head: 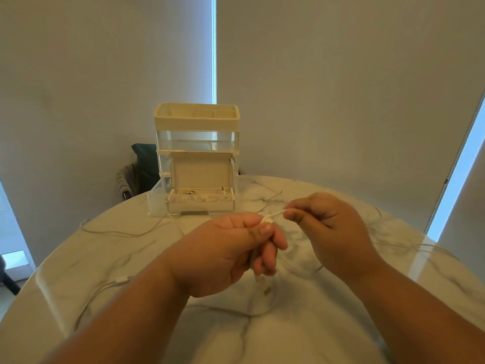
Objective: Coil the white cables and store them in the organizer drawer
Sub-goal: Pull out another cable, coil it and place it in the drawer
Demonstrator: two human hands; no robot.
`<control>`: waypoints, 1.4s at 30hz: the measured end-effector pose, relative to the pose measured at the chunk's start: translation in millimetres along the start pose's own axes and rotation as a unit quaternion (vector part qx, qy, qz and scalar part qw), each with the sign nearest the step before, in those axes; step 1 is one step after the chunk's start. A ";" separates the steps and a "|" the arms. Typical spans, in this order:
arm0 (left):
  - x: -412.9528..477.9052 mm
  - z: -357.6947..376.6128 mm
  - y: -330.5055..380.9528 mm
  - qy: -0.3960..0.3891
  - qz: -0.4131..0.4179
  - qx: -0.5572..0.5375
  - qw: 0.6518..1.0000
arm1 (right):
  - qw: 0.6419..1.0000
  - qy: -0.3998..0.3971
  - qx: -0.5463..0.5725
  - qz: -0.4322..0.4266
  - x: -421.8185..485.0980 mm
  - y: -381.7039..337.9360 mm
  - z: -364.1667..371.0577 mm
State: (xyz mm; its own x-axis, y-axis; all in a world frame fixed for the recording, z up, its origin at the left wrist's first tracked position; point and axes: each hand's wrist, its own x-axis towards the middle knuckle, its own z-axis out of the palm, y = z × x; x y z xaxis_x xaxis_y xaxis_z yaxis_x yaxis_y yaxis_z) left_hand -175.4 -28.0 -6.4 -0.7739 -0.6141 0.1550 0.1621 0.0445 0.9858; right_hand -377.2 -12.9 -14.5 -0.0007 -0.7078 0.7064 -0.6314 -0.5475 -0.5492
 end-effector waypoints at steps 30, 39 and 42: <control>17.8 -20.3 -0.8 0.364 0.135 -0.252 0.886 | 0.722 -0.221 0.491 0.433 -26.6 -45.4 39.0; 13.4 -16.4 -12.3 0.350 0.146 0.138 0.915 | 0.798 -0.165 0.463 0.349 -26.7 -55.0 31.2; 12.8 -13.7 -15.4 0.331 0.136 0.215 0.909 | 0.831 -0.138 0.428 0.326 -25.1 -57.3 28.1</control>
State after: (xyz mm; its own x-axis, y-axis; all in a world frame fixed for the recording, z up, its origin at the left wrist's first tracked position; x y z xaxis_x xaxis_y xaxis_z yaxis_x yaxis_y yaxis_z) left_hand -179.5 -47.4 -20.5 -0.1808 -0.8671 0.4641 -0.0708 0.4821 0.8733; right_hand -319.2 23.7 -13.3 0.1265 -0.9895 0.0694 0.2174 -0.0406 -0.9752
